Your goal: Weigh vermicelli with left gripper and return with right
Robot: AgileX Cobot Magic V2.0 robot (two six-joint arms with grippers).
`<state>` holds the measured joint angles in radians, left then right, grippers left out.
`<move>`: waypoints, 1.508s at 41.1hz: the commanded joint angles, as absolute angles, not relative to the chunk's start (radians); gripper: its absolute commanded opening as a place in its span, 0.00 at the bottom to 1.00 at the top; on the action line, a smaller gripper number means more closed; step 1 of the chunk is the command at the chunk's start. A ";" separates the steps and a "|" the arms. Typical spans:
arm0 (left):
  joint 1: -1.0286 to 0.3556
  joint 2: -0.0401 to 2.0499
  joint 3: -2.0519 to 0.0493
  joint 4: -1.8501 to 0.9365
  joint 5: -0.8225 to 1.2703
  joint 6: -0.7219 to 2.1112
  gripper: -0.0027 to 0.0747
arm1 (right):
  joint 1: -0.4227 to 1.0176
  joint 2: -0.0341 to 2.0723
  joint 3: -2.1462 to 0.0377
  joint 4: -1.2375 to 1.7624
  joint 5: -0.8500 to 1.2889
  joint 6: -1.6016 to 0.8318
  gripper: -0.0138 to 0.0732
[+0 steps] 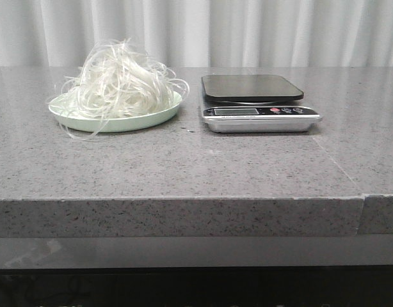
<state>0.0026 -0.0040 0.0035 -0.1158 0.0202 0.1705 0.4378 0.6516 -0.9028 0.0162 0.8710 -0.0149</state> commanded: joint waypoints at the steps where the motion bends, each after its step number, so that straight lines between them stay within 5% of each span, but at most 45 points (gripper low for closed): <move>1: 0.004 -0.024 0.009 -0.124 -0.058 0.169 0.22 | 0.434 0.648 -0.923 0.007 0.811 -0.015 0.35; 8: 0.004 -0.024 0.009 -0.124 -0.058 0.169 0.22 | 0.352 0.526 -0.804 0.000 0.691 -0.015 0.35; 20: 0.004 -0.024 0.009 -0.124 -0.058 0.169 0.22 | 0.057 0.158 -0.317 0.000 0.187 -0.015 0.35; 32: 0.004 -0.024 0.009 -0.124 -0.058 0.169 0.22 | -0.033 -0.028 -0.006 0.044 -0.026 -0.014 0.35; 62: 0.004 -0.024 0.009 -0.124 -0.058 0.169 0.22 | 0.031 -0.027 0.020 0.047 -0.048 -0.014 0.35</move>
<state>0.0026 -0.0040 0.0035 -0.1158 0.0202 0.1705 0.0277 -0.0115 0.0282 0.0448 0.0405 -0.0149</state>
